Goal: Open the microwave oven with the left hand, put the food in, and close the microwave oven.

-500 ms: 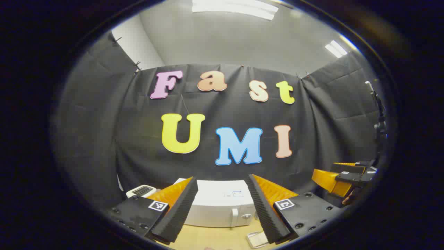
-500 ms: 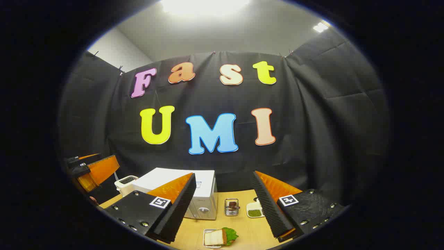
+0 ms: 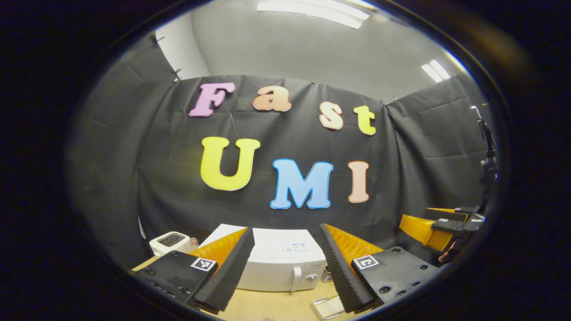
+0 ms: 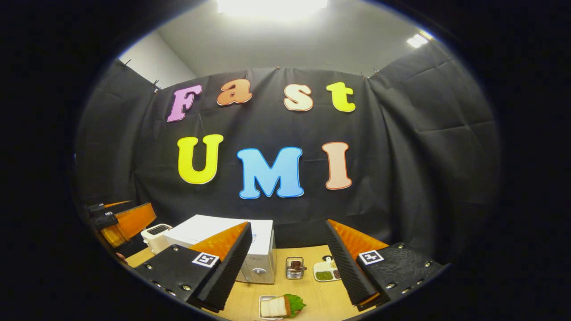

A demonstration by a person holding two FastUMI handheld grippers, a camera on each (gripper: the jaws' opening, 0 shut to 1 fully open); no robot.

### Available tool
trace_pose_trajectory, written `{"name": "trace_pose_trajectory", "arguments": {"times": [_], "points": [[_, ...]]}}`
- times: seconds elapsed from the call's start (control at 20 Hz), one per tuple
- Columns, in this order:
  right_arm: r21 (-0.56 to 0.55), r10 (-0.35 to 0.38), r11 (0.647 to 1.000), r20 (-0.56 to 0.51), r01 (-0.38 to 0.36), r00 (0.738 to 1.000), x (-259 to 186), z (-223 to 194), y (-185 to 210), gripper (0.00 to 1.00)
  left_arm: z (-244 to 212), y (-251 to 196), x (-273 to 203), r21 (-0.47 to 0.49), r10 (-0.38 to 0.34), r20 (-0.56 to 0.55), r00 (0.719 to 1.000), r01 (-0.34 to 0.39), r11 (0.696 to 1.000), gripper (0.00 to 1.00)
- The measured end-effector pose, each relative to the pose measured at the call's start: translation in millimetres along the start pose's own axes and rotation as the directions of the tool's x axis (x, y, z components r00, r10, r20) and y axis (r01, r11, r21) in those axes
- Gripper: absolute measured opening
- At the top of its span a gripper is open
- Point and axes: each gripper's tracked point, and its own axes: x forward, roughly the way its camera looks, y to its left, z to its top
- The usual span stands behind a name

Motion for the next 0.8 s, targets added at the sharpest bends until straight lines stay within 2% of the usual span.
{"name": "trace_pose_trajectory", "arguments": {"times": [0.1, 0.2, 0.3, 0.45, 0.6, 0.8], "points": [[0.018, 0.021, 1.000, -0.017, -0.021, 1.000, 2, -5, 1, 0.98, -3, 1, 2, -0.013, 0.017, -0.007, 1.000, -0.017, 1.000, 0.96], [0.021, 0.026, 0.999, -0.020, -0.025, 0.999, 6, -7, -4, 0.98, 3, -1, 8, 0.017, 0.031, 0.009, 0.999, -0.032, 0.999, 0.94], [0.018, 0.036, 0.999, -0.046, -0.036, 0.998, 12, -18, -9, 0.98, 3, 0, 10, 0.036, 0.052, 0.019, 0.998, -0.053, 0.998, 0.98], [0.026, 0.031, 0.999, -0.084, -0.029, 0.996, 17, -31, -22, 0.98, -15, -11, 27, 0.044, 0.042, 0.005, 0.999, -0.042, 0.998, 0.94], [0.024, 0.023, 1.000, -0.147, -0.020, 0.989, 17, -53, -36, 0.98, -59, -25, 50, 0.029, 0.013, -0.022, 1.000, -0.012, 1.000, 0.96], [-0.014, 0.004, 1.000, -0.163, -0.007, 0.987, 16, -61, -58, 0.98, -156, -38, 88, 0.014, -0.026, -0.145, 0.989, 0.028, 0.999, 0.96]]}}
